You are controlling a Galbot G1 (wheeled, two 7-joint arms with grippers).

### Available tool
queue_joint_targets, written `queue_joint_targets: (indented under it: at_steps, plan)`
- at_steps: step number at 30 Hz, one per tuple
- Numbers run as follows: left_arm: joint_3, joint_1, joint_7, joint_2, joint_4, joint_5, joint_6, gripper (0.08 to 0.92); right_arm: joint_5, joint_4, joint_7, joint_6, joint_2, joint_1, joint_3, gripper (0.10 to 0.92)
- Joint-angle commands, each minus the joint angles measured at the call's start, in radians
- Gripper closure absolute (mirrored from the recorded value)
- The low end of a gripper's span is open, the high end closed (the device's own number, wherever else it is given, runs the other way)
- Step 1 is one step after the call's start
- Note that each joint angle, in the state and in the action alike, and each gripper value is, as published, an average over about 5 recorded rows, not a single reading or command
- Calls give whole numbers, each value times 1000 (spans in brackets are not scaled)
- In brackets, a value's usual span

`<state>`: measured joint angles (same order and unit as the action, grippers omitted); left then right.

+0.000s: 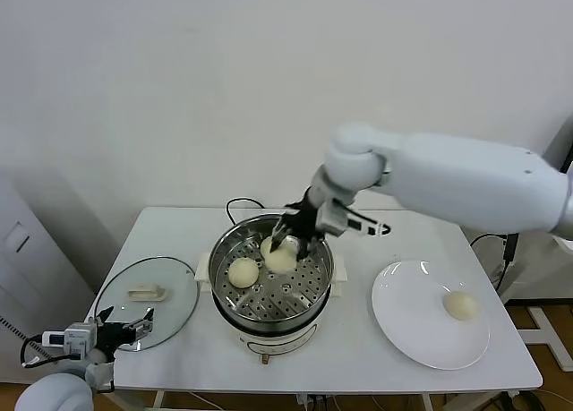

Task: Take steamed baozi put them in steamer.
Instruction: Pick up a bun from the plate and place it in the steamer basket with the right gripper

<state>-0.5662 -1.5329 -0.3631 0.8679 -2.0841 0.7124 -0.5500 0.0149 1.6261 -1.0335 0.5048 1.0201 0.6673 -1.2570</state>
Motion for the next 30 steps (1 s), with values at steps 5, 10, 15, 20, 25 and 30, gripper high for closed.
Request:
queue_joint_targets:
  at_steps: [5, 10, 15, 20, 25, 30]
  plan:
    - [-4, -3, 0, 0, 3, 0, 4, 177, 180, -13, -12, 145, 110, -128, 34, 508]
    - [-6, -3, -1, 0, 5, 0, 5, 177, 191, -20, -14, 140, 123, -151, 39, 508]
    - [-6, -3, -2, 2, 5, 0, 5, 177, 209, -29, -18, 131, 131, -181, 41, 508]
    - [-9, -6, -2, 1, 5, 0, 6, 177, 219, -35, -18, 117, 127, -205, 40, 479]
    - [-11, -7, -2, 1, 5, 0, 7, 177, 217, -37, -14, 101, 125, -222, 40, 438]
    - [-11, -7, -2, 1, 6, 0, 7, 177, 211, -44, -16, 86, 111, -203, 58, 323]
